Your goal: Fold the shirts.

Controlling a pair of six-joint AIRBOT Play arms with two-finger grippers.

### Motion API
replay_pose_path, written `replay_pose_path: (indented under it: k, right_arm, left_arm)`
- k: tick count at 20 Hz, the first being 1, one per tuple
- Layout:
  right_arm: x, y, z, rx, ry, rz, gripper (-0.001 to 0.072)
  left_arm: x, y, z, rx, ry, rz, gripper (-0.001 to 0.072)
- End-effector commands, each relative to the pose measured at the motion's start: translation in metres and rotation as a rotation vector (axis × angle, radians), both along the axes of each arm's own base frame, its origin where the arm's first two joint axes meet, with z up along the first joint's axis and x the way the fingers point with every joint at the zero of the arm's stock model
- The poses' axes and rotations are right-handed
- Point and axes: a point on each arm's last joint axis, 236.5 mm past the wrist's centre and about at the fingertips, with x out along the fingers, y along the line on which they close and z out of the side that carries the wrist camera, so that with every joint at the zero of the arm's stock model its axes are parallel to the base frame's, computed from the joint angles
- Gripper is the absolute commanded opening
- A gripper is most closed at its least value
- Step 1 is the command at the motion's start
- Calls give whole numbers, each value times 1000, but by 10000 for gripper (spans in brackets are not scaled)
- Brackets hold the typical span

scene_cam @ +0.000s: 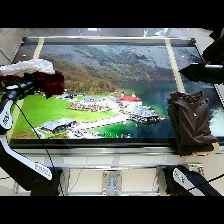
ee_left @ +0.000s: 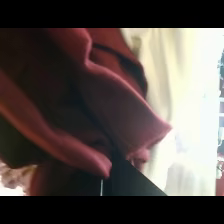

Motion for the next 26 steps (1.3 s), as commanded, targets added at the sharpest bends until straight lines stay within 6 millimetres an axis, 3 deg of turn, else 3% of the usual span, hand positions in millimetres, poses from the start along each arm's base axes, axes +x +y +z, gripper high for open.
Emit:
replay_pose_path:
  k: [1, 3, 5, 7, 9, 11, 13, 15, 16, 17, 18, 20, 21, 22, 24, 25, 26]
  right_arm:
    - [0, 0, 0, 1, 0, 0, 9]
    - [0, 0, 0, 2, 0, 1, 9]
    - [-2, 3, 1, 11, 2, 9, 9]
    - [-7, 11, 6, 35, 2, 32, 9]
    - [-18, 21, 13, 55, 6, 67, 9]
    - [-34, 27, 23, 35, 7, 104, 9]
    - [-46, 31, 41, 10, -21, 129, 9]
    - [-51, 33, 62, -10, -77, 131, 9]
    - [-53, 33, 72, -19, -103, 131, 9]
    - [-53, 33, 79, -30, -122, 129, 10]
    - [-53, 31, 84, -43, -137, 124, 20]
    - [-50, 18, 83, -95, -140, 86, 160]
    - [-48, 7, 75, -138, -117, 60, 213]
    - [-45, -9, 61, -198, -71, 26, 213]
    - [-46, -34, 21, -274, 68, -6, 214]
    - [-49, -33, -4, -261, 151, 16, 234]
    - [-53, -27, -33, -223, 242, 48, 305]
  left_arm:
    - [4, -31, 46, 40, -55, -148, 10]
    - [-1, -77, 100, 163, -125, -364, 10]
    - [-18, -141, 158, 244, -218, -598, 10]
    - [-49, -211, 216, 250, -310, -790, 10]
    - [-92, -285, 263, 258, -393, -991, 10]
    - [-138, -354, 296, 267, -466, -1172, 10]
    - [-170, -407, 313, 275, -519, -1287, 9]
    - [-197, -454, 311, 263, -532, -1404, 10]
    - [-206, -472, 302, 271, -520, -1454, 44]
    - [-213, -486, 294, 280, -506, -1495, 299]
    - [-216, -490, 289, 294, -495, -1512, 672]
    - [-202, -474, 272, 389, -435, -1487, 701]
    - [-188, -456, 253, 451, -352, -1443, 699]
    - [-172, -431, 224, 482, -202, -1375, 699]
    - [-157, -395, 159, 497, 76, -1282, 697]
    - [-154, -392, 130, 478, 152, -1296, 697]
    - [-148, -396, 106, 435, 186, -1301, 697]
